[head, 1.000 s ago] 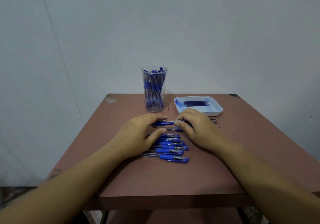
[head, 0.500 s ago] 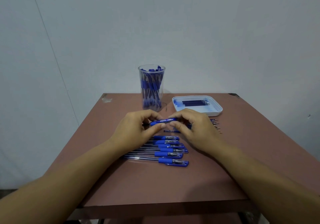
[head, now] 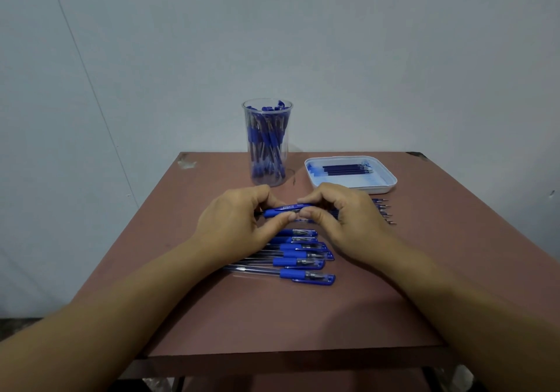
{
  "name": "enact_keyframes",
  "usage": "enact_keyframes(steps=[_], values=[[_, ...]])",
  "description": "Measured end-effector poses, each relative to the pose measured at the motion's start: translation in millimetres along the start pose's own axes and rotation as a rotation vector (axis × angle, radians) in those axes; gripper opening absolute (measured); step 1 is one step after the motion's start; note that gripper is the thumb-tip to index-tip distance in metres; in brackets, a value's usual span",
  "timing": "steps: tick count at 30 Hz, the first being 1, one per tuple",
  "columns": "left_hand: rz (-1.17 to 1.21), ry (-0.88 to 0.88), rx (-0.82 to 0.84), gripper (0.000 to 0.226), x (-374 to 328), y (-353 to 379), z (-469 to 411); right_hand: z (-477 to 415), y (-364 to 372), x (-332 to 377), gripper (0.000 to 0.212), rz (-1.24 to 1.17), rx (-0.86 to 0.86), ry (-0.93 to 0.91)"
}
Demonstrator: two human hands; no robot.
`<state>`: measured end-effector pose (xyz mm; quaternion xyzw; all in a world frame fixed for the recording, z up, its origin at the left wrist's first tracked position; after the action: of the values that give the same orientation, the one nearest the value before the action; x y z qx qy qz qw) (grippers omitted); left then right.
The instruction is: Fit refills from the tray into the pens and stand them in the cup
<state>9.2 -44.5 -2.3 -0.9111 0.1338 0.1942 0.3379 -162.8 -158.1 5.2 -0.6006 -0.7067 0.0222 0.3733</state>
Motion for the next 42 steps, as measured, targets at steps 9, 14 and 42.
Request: enact_keyframes(steps=[9, 14, 42], values=[[0.066, 0.023, 0.114, 0.03, 6.2, -4.2, -3.4, 0.4, -5.0, -2.6, 0.01, -0.016, 0.039, 0.067], [0.097, 0.108, 0.101, 0.025, 10.5, -6.1, -3.9, -2.3, -14.5, -11.2, 0.016, 0.042, -0.005, 0.076], [-0.052, 0.223, 0.008, 0.026, 19.3, -14.4, -9.5, -2.2, -7.8, -15.5, 0.015, 0.204, 0.114, 0.09]])
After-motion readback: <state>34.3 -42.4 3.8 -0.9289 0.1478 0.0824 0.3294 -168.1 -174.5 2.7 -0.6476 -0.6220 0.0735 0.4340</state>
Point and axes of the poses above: each hand's wrist, its own z-axis away from the middle knuckle, its own y-axis out of the palm, x = y × z, the point moved 1 cm from there along -z, towards the middle knuckle, and after that the axes turned 10 degrees about -x, right-handed, at the moved point
